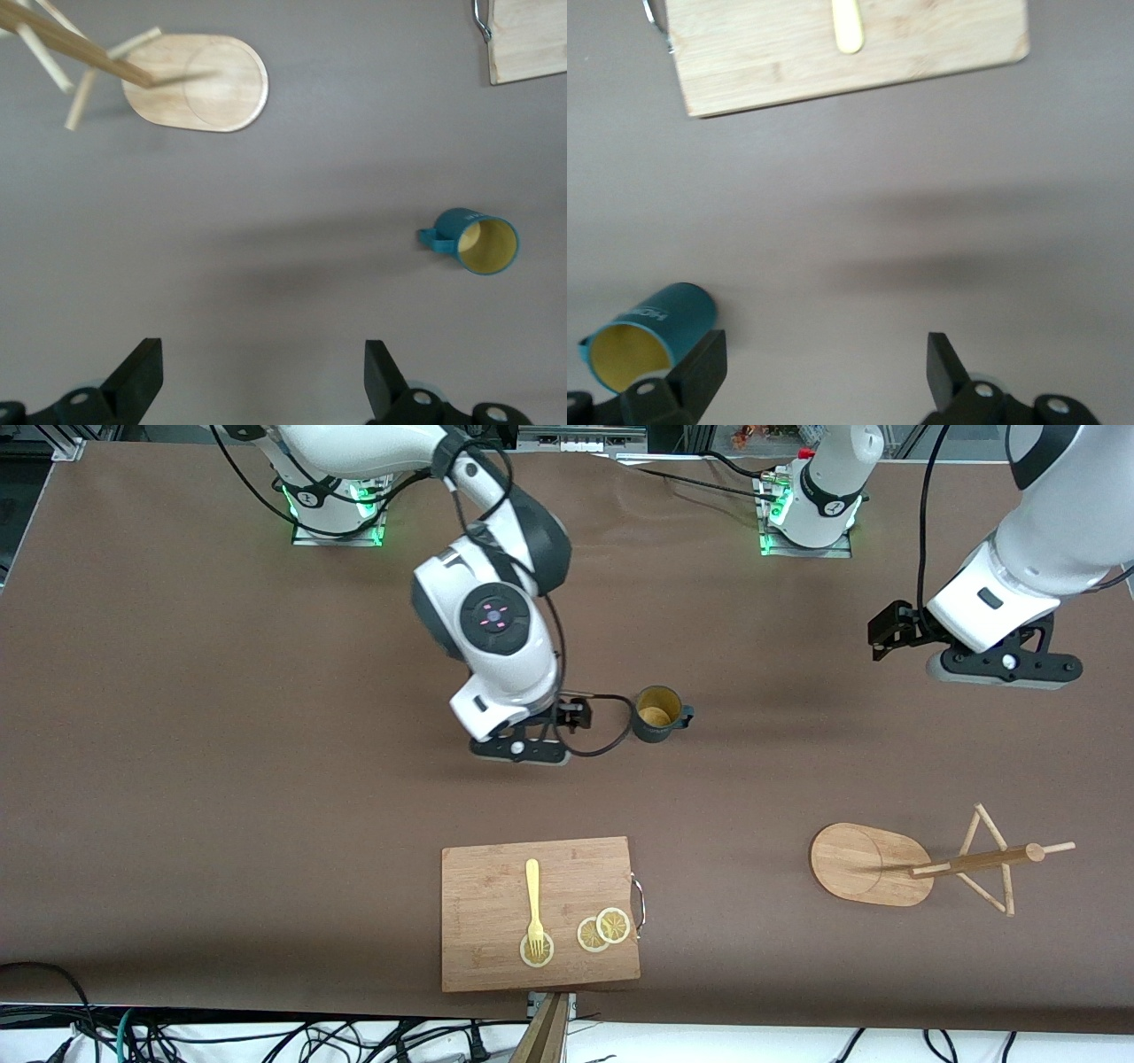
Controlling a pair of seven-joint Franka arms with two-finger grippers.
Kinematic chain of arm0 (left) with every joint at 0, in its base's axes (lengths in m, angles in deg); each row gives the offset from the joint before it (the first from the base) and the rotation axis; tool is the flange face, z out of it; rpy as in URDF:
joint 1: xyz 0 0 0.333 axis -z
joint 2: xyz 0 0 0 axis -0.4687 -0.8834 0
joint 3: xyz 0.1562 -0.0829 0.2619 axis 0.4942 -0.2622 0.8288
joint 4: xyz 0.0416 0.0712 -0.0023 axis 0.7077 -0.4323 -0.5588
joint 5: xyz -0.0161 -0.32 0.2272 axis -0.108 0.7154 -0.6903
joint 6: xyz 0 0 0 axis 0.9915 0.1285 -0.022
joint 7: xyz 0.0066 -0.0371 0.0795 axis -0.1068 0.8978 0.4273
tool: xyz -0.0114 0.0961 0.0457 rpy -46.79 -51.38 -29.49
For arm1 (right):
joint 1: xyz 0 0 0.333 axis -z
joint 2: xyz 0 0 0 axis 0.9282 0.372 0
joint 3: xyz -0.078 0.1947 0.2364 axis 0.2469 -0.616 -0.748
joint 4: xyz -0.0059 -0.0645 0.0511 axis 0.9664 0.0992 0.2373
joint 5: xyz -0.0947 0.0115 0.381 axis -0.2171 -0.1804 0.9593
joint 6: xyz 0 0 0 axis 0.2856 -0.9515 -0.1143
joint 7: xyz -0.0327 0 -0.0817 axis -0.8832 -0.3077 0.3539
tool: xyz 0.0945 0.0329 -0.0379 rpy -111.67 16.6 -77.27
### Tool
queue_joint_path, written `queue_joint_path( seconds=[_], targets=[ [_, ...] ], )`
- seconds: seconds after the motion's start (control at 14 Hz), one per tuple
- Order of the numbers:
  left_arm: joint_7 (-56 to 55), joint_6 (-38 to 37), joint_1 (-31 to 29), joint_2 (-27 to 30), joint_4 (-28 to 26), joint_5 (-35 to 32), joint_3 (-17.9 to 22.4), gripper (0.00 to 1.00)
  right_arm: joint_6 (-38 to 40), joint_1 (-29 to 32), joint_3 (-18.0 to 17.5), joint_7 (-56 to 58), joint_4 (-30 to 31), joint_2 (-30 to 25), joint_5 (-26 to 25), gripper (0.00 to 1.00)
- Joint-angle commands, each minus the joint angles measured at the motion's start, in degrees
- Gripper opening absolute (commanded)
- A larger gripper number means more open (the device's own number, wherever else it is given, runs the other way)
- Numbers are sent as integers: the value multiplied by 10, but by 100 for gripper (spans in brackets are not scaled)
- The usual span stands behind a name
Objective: Pass cup and hang on rack
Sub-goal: 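Set the mug down and open the right gripper while the left gripper approaches, then withdraw the right gripper while the left gripper reaches the mug handle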
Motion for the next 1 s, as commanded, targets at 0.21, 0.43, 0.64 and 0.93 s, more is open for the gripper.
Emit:
queue_joint_path(
  seconds=[0.21, 0.43, 0.64, 0.93],
  targets=[
    [142, -39, -6, -48, -3, 54, -1, 100, 87, 107, -5, 171, 7, -59, -3, 100],
    [232, -35, -7, -75, -15, 70, -1, 100, 131, 168, -2, 268, 7, -80, -4, 100],
    [410, 0, -24, -124, -20, 87, -1, 100, 159, 186, 57, 353, 7, -94, -8, 100],
    [701, 101, -80, -174, -86, 219, -1, 100, 207, 187, 146, 445, 7, -111, -8, 100]
  ],
)
